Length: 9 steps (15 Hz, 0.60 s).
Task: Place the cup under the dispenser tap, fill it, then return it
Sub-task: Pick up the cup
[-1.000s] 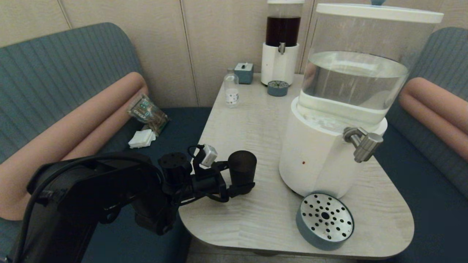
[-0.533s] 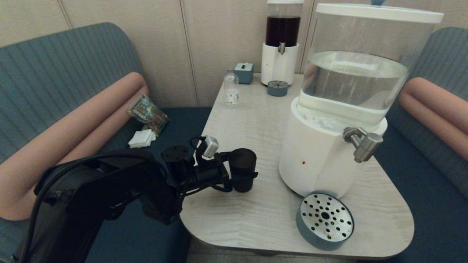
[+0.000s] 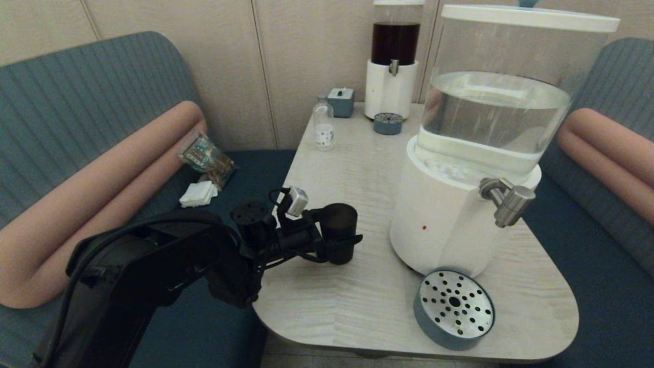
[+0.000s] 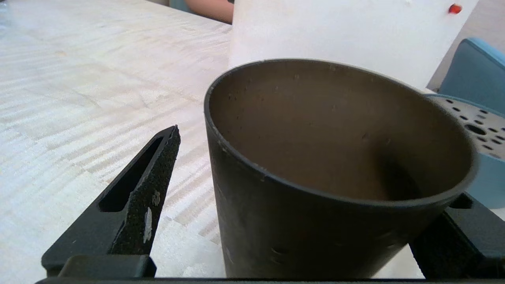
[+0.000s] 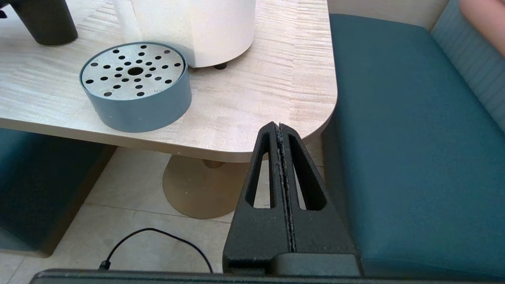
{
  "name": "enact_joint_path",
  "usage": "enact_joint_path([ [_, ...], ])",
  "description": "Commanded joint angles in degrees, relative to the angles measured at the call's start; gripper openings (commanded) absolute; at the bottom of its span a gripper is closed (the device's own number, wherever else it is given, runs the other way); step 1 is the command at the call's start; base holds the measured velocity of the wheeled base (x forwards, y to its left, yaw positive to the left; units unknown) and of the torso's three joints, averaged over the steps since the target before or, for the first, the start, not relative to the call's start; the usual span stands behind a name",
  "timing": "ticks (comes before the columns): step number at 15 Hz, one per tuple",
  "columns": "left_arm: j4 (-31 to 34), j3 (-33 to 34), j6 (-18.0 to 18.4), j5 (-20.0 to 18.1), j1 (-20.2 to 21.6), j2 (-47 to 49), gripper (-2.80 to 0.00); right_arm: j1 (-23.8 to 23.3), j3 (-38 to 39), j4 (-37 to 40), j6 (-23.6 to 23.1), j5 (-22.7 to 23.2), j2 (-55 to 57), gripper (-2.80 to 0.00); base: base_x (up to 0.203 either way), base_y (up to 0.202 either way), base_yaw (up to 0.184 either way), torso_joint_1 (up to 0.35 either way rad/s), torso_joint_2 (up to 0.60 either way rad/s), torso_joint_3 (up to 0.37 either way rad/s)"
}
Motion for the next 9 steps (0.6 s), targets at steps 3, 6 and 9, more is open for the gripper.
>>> enact_joint_path([
  [3,-0.48,-3.03,-0.17,-0.16,0.01,2.08,0.00,0.05,0.00,0.00,-0.02,0.02,-0.06,-2.80,0.000,0.000,0.000,0.000,0.00,0.000],
  [6,-0.48,-3.03,-0.35,-0.16,0.01,2.03,0.00,0.05,0.02,0.00,-0.02,0.02,-0.06,-2.80,0.000,0.000,0.000,0.000,0.00,0.000],
  [9,-0.48,-3.03,-0.26,-0.16,0.01,2.03,-2.80,0.05,0.00,0.00,-0.02,0.02,-0.06,-2.80,0.000,0.000,0.000,0.000,0.00,0.000],
])
